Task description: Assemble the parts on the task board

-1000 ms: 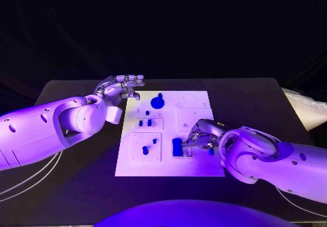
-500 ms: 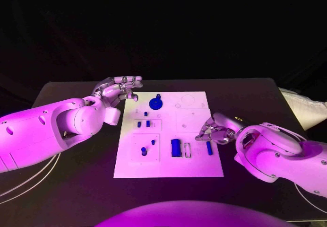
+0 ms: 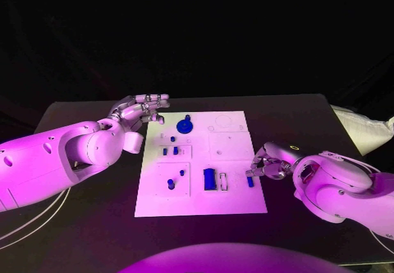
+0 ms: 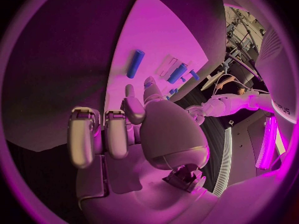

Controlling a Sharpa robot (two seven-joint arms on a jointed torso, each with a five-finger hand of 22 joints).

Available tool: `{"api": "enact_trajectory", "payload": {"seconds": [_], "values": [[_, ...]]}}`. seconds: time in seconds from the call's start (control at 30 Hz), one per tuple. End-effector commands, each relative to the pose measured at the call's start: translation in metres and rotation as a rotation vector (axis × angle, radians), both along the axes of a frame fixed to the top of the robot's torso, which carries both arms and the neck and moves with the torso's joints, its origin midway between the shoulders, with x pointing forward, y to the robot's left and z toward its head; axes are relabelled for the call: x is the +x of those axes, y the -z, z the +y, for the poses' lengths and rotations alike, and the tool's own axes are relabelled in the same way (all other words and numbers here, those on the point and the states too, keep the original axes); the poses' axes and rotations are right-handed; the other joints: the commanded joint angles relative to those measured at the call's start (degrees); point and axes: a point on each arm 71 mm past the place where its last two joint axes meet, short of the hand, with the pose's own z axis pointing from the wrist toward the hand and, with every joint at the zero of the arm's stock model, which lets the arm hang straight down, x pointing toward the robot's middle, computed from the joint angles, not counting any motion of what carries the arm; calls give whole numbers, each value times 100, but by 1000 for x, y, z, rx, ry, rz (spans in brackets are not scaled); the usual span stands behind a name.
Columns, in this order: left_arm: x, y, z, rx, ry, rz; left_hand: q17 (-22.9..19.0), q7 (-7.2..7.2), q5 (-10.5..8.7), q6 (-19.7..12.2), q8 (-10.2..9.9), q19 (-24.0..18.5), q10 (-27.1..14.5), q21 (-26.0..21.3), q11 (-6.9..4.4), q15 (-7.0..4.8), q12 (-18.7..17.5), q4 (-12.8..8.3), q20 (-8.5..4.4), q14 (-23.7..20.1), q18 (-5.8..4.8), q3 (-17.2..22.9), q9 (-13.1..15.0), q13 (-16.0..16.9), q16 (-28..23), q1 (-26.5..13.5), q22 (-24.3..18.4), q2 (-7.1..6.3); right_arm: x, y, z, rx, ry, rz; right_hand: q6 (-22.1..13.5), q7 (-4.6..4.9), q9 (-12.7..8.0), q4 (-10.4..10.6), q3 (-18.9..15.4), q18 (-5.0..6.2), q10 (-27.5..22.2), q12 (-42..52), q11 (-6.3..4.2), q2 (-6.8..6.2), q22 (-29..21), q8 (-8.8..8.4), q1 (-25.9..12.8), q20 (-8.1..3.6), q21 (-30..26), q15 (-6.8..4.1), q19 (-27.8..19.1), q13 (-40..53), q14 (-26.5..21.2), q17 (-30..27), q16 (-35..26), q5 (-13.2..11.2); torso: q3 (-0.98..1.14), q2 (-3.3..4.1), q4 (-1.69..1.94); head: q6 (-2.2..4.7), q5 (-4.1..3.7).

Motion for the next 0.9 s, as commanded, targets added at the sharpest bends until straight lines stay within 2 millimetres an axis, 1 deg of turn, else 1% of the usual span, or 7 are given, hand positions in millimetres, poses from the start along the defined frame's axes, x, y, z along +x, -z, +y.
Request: {"api": "enact_trajectory", "payload": {"seconds": [0.03,0.17,0.47,0.53,0.77,0.9], "values": [[-1,0,-2,-13,18,-4,-5,0,39,-41,23,-16,-46,-26,-11,-15,18,-1,36,-37,112,-16,8,7,33,26,-3,35,-1,4,0,-79,-39,0,32,-4,-13,70,-12,-103,-26,-62,13,-14,139,-54,-103,39,11,43,-5,-33,357,109,-53,1,-5,4,12,2,-12],[-1,0,-2,-13,17,-3,-5,0,39,-41,23,-16,-46,-26,-11,-15,18,-1,36,-37,112,-16,8,7,33,26,-3,35,-1,8,0,-92,-41,9,30,1,-17,124,-8,-98,-46,-119,18,-33,118,-80,-159,43,-2,47,-17,-66,349,72,-75,21,-4,6,12,-2,-1],[-1,0,-1,-12,16,-2,-5,0,39,-41,23,-16,-46,-26,-11,-15,18,-1,36,-37,112,-16,8,7,33,26,-3,35,0,12,2,-118,-56,25,49,-6,-15,143,8,-102,-50,-150,14,-28,139,-82,-166,44,7,47,-9,-87,351,83,-72,31,-6,6,5,-19,19],[-1,0,-1,-12,16,-2,-5,0,39,-41,23,-16,-46,-26,-11,-15,18,-1,36,-37,112,-16,8,7,33,26,-3,35,0,13,3,-126,-63,30,63,-12,-12,142,19,-104,-47,-154,10,-30,147,-81,-155,44,11,45,-6,-90,352,88,-70,29,-7,8,10,-23,17],[-1,0,0,-11,15,-1,-5,0,39,-41,23,-16,-46,-26,-11,-15,18,-1,36,-37,112,-16,8,7,33,26,-3,35,0,18,7,-163,-91,45,102,-29,-5,92,85,-108,-27,-160,-8,-61,171,-95,-41,34,22,29,3,-92,356,102,-67,-25,-6,9,15,-42,28],[-1,0,1,-11,15,0,-5,0,39,-41,23,-16,-46,-26,-11,-15,18,-1,36,-37,112,-16,8,7,33,26,-3,35,-2,21,11,-182,-112,48,119,-36,-3,35,137,-110,-18,-161,-17,-75,184,-109,57,27,27,22,8,-89,360,117,-62,-41,-8,9,8,-59,35]]}}
